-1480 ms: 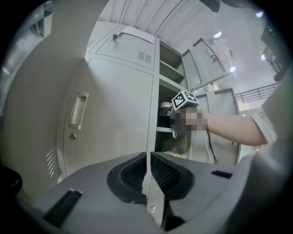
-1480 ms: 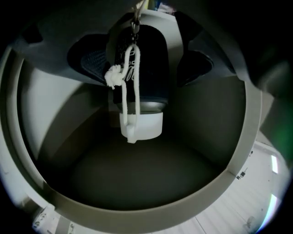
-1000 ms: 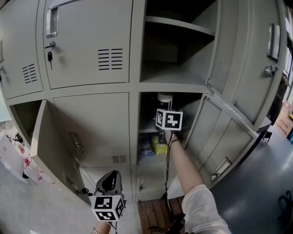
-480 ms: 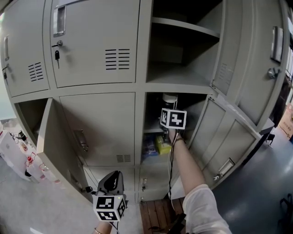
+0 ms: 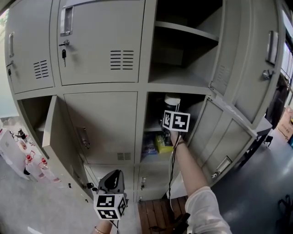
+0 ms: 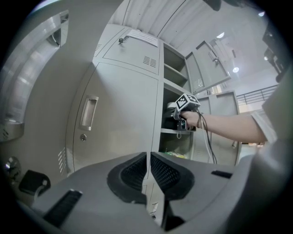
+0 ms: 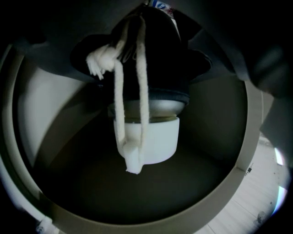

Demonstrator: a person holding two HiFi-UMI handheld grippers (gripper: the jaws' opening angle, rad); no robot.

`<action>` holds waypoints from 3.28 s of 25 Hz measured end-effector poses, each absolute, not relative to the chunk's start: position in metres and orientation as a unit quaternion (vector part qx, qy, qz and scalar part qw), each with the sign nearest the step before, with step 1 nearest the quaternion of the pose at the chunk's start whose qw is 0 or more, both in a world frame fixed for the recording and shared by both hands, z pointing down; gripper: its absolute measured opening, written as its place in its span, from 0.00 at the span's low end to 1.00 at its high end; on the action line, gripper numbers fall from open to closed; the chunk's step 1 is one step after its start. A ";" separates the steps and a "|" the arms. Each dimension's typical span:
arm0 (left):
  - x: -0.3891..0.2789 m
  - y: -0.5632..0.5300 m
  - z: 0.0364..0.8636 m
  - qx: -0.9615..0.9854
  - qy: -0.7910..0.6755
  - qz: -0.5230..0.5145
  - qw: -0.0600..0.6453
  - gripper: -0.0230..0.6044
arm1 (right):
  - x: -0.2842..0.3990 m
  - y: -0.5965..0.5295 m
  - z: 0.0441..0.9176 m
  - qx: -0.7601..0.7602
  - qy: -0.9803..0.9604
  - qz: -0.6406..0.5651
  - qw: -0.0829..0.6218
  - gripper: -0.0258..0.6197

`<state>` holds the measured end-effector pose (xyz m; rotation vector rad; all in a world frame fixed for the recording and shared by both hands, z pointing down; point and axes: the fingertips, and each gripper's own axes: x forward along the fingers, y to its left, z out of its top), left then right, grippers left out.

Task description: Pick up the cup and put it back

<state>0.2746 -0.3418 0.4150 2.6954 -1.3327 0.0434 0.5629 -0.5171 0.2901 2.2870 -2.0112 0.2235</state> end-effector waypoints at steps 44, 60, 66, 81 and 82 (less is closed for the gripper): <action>0.281 -0.303 0.398 0.929 -0.362 0.003 0.072 0.08 | 0.448 -0.230 0.395 0.778 -0.624 0.066 0.027 0.69; 0.277 -0.289 0.408 0.926 -0.369 0.003 0.078 0.08 | 0.431 -0.210 0.400 0.771 -0.634 0.053 0.030 0.69; 0.263 -0.279 0.411 0.913 -0.399 0.000 0.083 0.08 | 0.418 -0.216 0.405 0.744 -0.665 0.050 0.037 0.69; 0.167 -0.262 0.406 0.870 -0.488 -0.016 0.074 0.08 | 0.328 -0.252 0.409 0.657 -0.752 0.052 0.036 0.69; 0.160 -0.261 0.404 0.870 -0.488 -0.019 0.073 0.08 | 0.321 -0.251 0.408 0.657 -0.751 0.051 0.037 0.69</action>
